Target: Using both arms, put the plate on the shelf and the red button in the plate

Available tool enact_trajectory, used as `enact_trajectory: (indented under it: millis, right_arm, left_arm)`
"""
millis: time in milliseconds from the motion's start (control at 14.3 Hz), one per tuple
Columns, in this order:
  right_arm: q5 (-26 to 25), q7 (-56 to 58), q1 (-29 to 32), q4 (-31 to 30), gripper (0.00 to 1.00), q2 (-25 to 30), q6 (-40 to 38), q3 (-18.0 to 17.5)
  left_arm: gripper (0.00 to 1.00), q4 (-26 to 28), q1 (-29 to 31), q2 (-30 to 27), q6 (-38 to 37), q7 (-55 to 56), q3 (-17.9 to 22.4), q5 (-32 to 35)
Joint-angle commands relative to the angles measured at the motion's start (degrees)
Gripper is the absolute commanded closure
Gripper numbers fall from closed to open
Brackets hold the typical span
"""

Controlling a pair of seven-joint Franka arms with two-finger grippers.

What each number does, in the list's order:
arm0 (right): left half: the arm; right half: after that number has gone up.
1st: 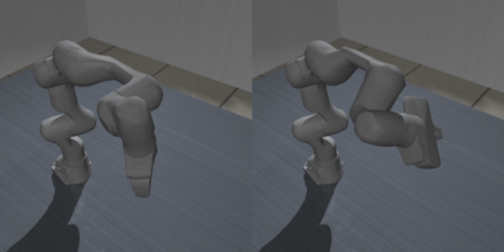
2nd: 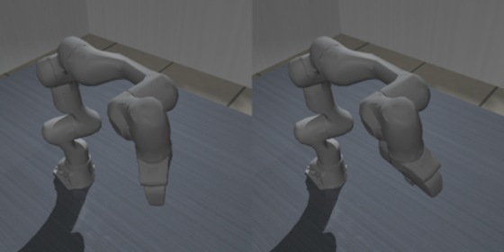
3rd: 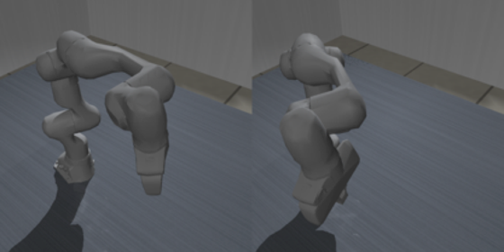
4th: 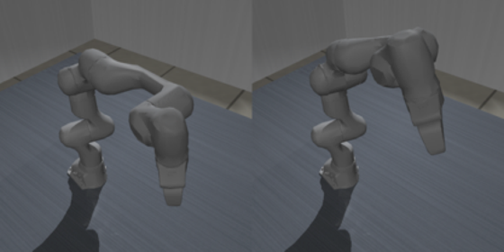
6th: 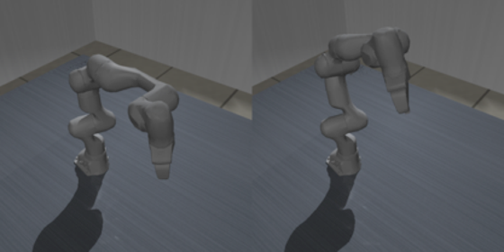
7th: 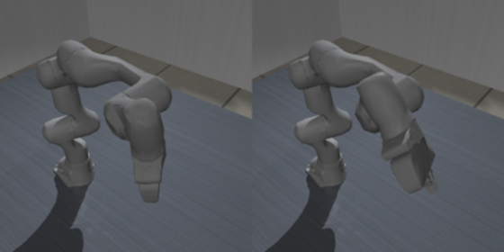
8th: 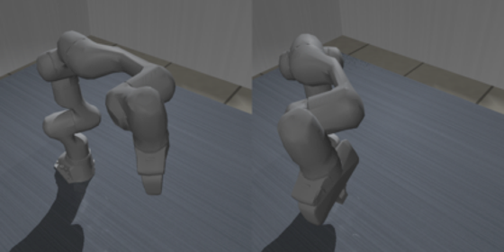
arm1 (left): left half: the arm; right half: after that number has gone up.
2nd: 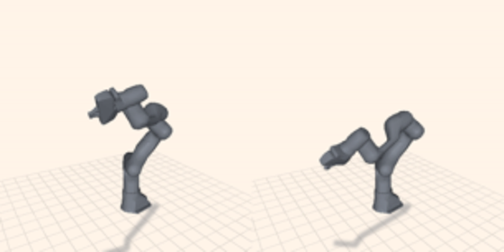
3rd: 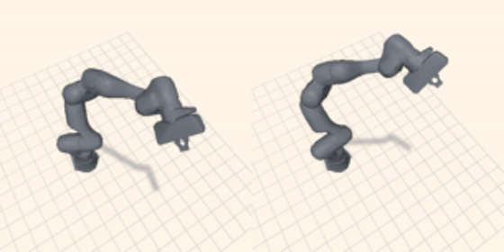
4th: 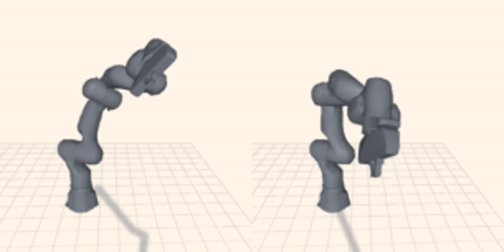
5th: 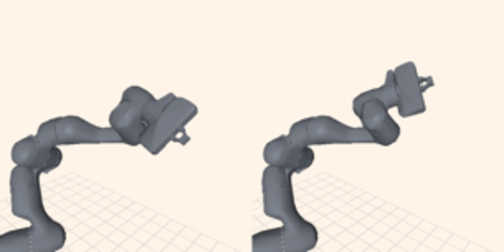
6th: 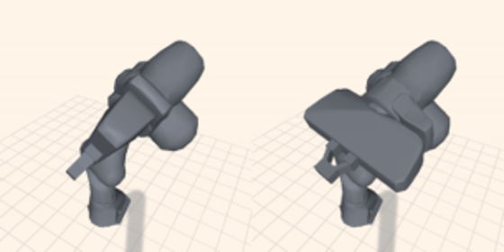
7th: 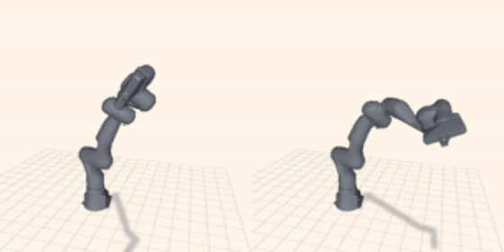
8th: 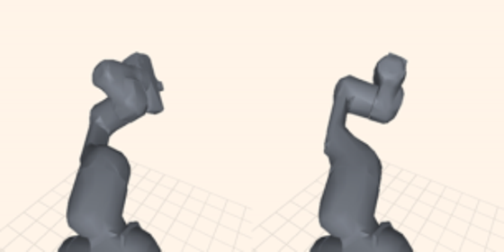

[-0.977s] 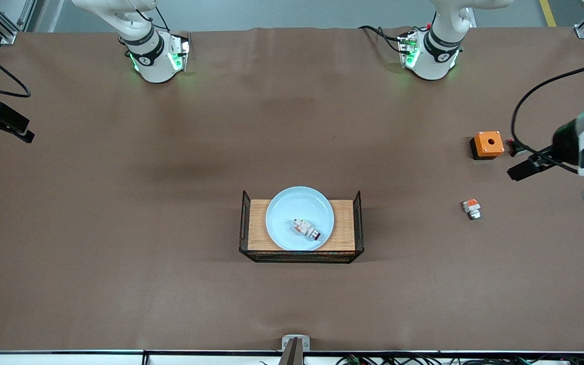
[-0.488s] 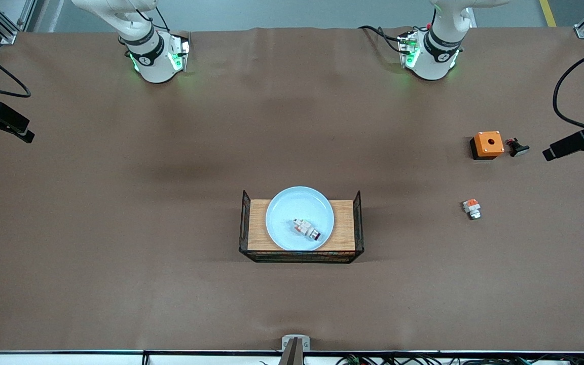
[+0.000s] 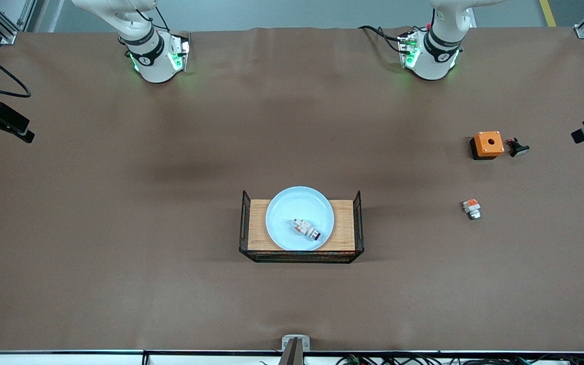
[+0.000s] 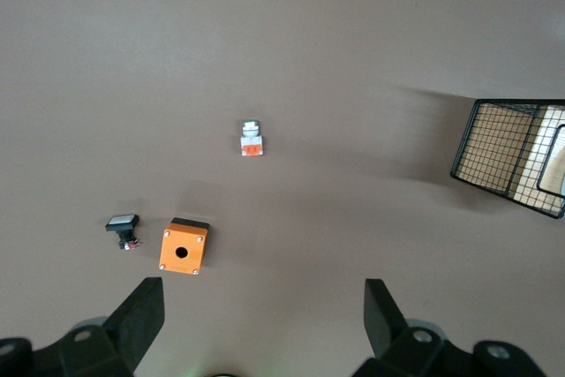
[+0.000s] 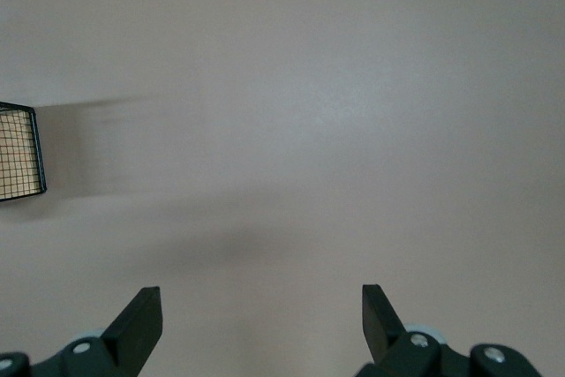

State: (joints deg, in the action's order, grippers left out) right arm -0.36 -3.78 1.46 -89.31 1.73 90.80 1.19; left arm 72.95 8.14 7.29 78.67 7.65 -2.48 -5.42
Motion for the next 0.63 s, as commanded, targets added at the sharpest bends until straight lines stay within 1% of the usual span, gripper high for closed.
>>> enact_trajectory:
  millis: [0, 279, 558]
  right_arm:
    - [-0.8, 0.5, -0.1, -0.4, 0.00, 0.5, 0.3, -0.1]
    - [-0.8, 0.5, -0.1, -0.4, 0.00, 0.5, 0.3, -0.1]
    - [-0.8, 0.4, -0.1, -0.4, 0.00, 0.5, 1.0, -0.1]
  left_arm:
    - [0.00, 5.4, 0.2, -4.5, 1.8, -0.5, -1.2, 0.5]
    - [0.00, 13.1, -2.8, -10.9, 4.6, -0.5, -1.6, 3.7]
    - [0.00, 12.7, -2.9, -11.4, 3.9, -0.7, -1.7, 3.7]
